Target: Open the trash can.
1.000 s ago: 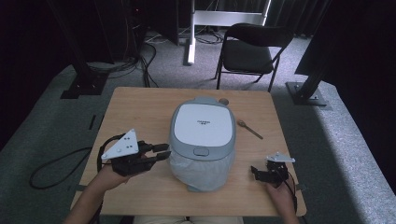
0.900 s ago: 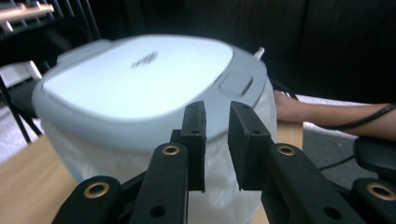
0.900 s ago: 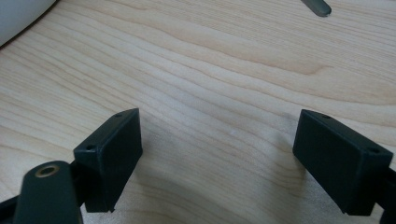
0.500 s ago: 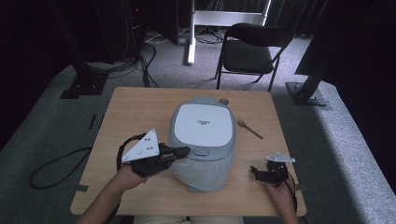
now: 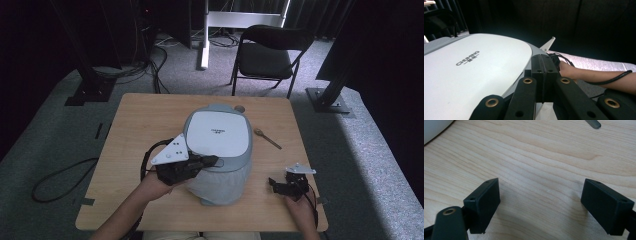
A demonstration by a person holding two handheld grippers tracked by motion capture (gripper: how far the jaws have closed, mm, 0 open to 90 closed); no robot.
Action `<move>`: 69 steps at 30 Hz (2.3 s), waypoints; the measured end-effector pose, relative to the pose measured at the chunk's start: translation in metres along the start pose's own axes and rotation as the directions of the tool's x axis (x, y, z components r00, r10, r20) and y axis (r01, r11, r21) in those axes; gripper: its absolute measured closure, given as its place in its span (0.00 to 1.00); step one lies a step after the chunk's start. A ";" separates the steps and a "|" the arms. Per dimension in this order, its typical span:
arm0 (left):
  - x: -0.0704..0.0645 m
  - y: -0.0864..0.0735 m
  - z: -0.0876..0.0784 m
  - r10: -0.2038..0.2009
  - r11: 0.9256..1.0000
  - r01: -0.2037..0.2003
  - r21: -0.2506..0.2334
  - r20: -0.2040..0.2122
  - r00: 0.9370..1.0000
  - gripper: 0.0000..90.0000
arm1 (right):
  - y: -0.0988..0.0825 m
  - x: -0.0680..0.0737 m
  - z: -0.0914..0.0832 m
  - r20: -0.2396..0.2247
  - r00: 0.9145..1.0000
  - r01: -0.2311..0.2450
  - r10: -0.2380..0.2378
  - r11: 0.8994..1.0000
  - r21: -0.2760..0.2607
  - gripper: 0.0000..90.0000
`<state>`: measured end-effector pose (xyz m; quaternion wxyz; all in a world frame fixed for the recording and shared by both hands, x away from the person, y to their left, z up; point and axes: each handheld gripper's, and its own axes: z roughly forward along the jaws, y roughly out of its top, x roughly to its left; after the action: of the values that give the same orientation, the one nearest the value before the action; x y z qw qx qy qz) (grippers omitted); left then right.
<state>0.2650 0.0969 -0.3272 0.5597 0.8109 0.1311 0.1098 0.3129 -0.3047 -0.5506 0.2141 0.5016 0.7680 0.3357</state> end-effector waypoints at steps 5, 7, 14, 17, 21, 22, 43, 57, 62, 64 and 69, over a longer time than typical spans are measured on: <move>0.001 0.000 0.004 -0.015 1.000 0.015 0.012 -0.005 1.000 1.00 | 0.000 0.000 0.000 0.000 1.000 -0.001 0.001 1.000 0.000 0.16; 0.001 0.000 0.005 -0.014 1.000 0.014 0.019 -0.017 1.000 1.00 | 0.000 0.000 0.000 0.000 1.000 0.000 0.000 1.000 0.001 0.16; 0.001 -0.002 0.010 -0.014 0.998 0.015 0.055 -0.020 1.000 1.00 | 0.000 0.000 0.000 0.000 1.000 0.000 0.000 1.000 0.000 0.16; 0.002 -0.003 0.010 -0.025 0.999 0.026 0.047 -0.014 1.000 1.00 | 0.000 0.000 0.000 0.000 1.000 -0.001 0.001 1.000 0.000 0.16; 0.003 -0.004 0.011 -0.041 0.998 0.041 0.043 -0.007 0.999 1.00 | 0.000 0.000 0.000 0.000 1.000 0.000 0.000 1.000 0.000 0.16; 0.002 -0.005 0.011 -0.034 0.999 0.035 0.042 -0.013 0.999 1.00 | 0.000 0.000 0.000 0.000 1.000 0.000 0.000 1.000 0.000 0.16; 0.020 0.005 0.001 -0.137 0.990 0.137 0.036 0.007 0.991 0.74 | 0.000 0.000 0.000 0.003 1.000 -0.004 0.004 1.000 0.000 0.17; 0.029 0.008 -0.005 -0.155 0.988 0.157 0.009 -0.111 0.982 0.49 | 0.000 0.000 0.000 0.003 1.000 -0.004 0.004 1.000 0.000 0.17; 0.030 0.008 -0.008 -0.143 0.989 0.146 0.009 -0.146 0.979 0.35 | 0.000 0.000 0.000 0.003 1.000 -0.004 0.004 1.000 0.000 0.17; 0.031 0.009 -0.009 -0.141 0.989 0.147 0.022 -0.178 0.974 0.30 | 0.000 0.000 0.000 0.003 1.000 -0.004 0.004 1.000 0.000 0.17; 0.038 0.007 -0.012 -0.175 0.983 0.183 0.020 -0.212 0.962 0.20 | 0.000 0.000 0.000 0.003 1.000 -0.004 0.004 1.000 0.000 0.17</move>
<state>0.2977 0.1178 -0.3153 0.5342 0.7907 0.2640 0.1407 0.3128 -0.3049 -0.5506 0.2149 0.5036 0.7667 0.3353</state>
